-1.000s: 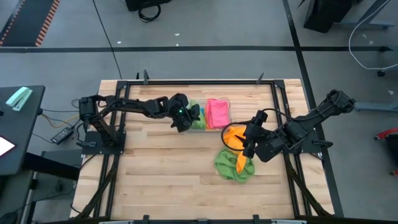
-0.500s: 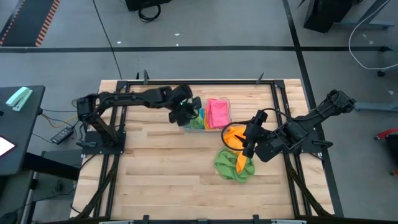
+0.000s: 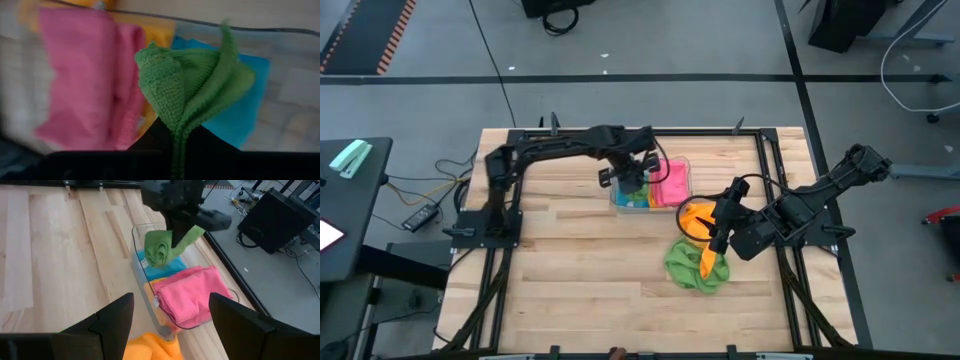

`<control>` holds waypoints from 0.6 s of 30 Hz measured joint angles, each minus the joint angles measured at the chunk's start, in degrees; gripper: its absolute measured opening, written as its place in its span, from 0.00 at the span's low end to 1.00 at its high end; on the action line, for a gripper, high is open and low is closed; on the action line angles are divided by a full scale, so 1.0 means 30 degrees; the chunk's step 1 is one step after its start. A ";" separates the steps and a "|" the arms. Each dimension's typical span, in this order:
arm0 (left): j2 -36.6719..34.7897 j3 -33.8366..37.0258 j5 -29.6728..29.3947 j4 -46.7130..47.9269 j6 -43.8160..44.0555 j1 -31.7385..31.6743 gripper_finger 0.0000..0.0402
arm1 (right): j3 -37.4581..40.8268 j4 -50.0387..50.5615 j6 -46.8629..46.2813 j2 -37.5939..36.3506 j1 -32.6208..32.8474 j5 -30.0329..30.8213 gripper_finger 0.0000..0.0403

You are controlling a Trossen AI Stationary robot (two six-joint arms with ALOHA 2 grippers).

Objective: Fold microfiber towels
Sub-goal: Put the folded green microfiber cloth into the transparent bin

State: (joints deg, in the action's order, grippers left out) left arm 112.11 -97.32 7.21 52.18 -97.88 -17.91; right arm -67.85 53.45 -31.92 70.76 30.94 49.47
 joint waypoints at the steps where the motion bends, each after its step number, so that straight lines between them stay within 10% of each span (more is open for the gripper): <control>1: 0.0484 -0.0784 -0.0055 0.1002 0.0028 -0.0025 0.05 | 0.0005 -0.0015 0.0000 0.0000 -0.0007 0.0003 0.67; 18: 0.5875 -0.7444 -0.4415 0.8741 -0.0673 -0.0153 0.05 | 0.1246 -0.1228 -0.0364 0.0005 -0.0022 0.1462 0.67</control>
State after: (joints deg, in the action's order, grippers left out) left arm 129.73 -119.65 -6.04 78.41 -99.90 -18.37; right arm -64.12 49.77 -33.01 70.78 30.87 53.86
